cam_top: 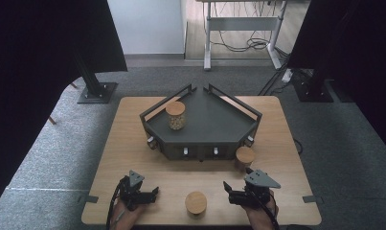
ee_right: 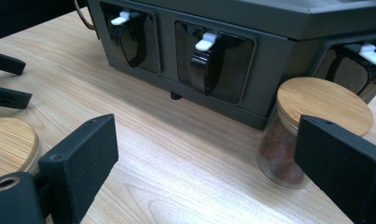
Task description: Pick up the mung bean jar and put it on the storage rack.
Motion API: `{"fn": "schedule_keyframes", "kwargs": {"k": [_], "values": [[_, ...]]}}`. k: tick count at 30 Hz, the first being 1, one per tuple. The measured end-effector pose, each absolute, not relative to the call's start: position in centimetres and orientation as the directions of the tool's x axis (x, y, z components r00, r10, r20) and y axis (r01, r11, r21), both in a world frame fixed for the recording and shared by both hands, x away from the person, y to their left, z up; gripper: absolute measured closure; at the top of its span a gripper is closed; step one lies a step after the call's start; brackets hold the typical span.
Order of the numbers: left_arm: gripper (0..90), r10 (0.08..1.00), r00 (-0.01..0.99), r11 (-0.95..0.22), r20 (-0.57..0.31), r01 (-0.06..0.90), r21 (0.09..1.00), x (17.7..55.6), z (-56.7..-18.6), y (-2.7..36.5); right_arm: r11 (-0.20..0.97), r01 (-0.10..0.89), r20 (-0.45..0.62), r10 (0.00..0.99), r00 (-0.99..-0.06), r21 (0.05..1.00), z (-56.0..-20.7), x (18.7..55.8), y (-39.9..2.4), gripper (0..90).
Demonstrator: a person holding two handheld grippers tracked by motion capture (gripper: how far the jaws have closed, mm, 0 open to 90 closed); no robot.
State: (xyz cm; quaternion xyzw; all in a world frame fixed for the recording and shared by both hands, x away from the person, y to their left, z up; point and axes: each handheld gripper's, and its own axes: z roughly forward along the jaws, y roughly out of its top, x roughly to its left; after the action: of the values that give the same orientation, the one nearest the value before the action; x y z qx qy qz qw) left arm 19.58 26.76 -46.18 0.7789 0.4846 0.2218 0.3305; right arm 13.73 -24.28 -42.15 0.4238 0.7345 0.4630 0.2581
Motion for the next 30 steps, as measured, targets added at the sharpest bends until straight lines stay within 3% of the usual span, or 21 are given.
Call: {"fn": "schedule_keyframes", "kwargs": {"k": [30], "values": [[3.3, 0.902, 0.432, -0.312, 0.025, 0.608, 0.73, 19.6, -46.2, 26.8, 0.219, 0.365, 0.026, 0.828, -0.56, 0.905, -41.6, 14.3, -22.6, 6.0]]}}
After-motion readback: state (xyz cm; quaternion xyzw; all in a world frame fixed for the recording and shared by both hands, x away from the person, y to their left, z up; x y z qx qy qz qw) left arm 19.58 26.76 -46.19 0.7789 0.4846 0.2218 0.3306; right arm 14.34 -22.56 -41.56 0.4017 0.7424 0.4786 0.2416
